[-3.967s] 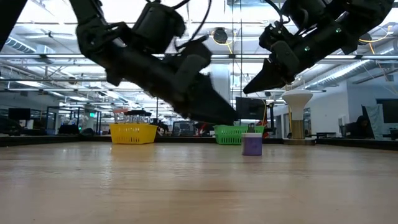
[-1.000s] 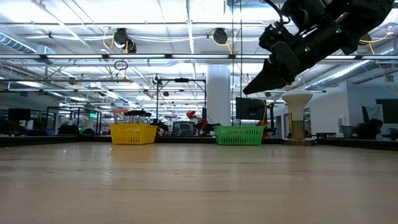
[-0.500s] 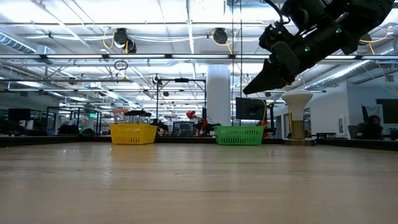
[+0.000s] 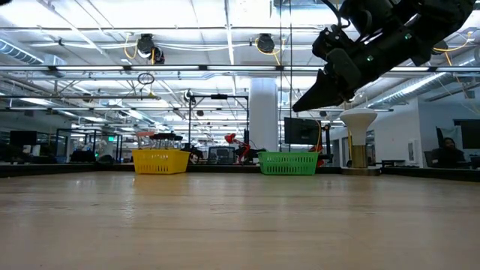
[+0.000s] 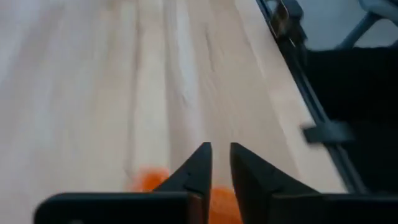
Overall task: Pick & Place Office items
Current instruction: Return to Home Position
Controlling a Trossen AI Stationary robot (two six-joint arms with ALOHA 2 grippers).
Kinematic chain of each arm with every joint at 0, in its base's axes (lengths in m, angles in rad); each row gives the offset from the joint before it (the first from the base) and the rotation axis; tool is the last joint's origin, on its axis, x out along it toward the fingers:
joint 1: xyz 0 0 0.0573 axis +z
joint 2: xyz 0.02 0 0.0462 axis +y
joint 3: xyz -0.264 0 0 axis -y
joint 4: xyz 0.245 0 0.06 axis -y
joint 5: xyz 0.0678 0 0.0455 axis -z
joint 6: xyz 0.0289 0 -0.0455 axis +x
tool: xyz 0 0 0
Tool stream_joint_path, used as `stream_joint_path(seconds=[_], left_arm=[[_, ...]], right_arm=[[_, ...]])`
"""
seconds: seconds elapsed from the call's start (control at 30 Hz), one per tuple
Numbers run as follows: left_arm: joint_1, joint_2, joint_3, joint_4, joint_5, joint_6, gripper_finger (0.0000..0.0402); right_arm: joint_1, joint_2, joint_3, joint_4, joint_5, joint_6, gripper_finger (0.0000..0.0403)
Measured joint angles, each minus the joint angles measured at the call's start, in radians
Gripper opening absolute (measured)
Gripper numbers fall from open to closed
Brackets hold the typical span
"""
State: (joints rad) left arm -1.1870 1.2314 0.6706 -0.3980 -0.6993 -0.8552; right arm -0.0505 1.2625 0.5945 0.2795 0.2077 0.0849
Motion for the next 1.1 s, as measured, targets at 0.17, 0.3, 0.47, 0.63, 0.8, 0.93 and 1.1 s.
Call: stream_joint_path(seconds=[0.17,0.3,0.47,0.63,0.8,0.93,1.1], left_arm=[[0.244,-0.138,-0.154,0.318,0.169,0.434,0.0008],[0.499,-0.218,-0.332,0.68,0.403,0.703,0.0012],[0.825,-0.226,-0.477,0.997,0.583,0.896,0.0012],[1.098,-0.207,-0.496,1.132,0.769,0.955,0.0004],[1.271,-0.208,-0.496,1.168,0.788,0.973,0.0023],[1.365,-0.208,-0.496,1.164,0.823,0.979,0.0023],[1.471,-0.245,-0.516,1.162,0.865,0.992,0.0004]], right_arm=[[0.0,0.0,-0.011,0.061,0.0,-0.026,0.0],[0.0,0.0,-0.105,0.282,0.0,-0.085,0.0],[-0.012,0.0,-0.234,0.582,-0.045,-0.154,0.0],[-0.055,0.0,-0.279,0.633,-0.188,-0.145,0.0],[-0.113,0.0,-0.28,0.527,-0.207,-0.105,0.0],[-0.16,-0.021,-0.28,0.434,-0.32,-0.109,0.0],[-0.219,-0.171,-0.282,0.244,-0.343,-0.18,0.0]])
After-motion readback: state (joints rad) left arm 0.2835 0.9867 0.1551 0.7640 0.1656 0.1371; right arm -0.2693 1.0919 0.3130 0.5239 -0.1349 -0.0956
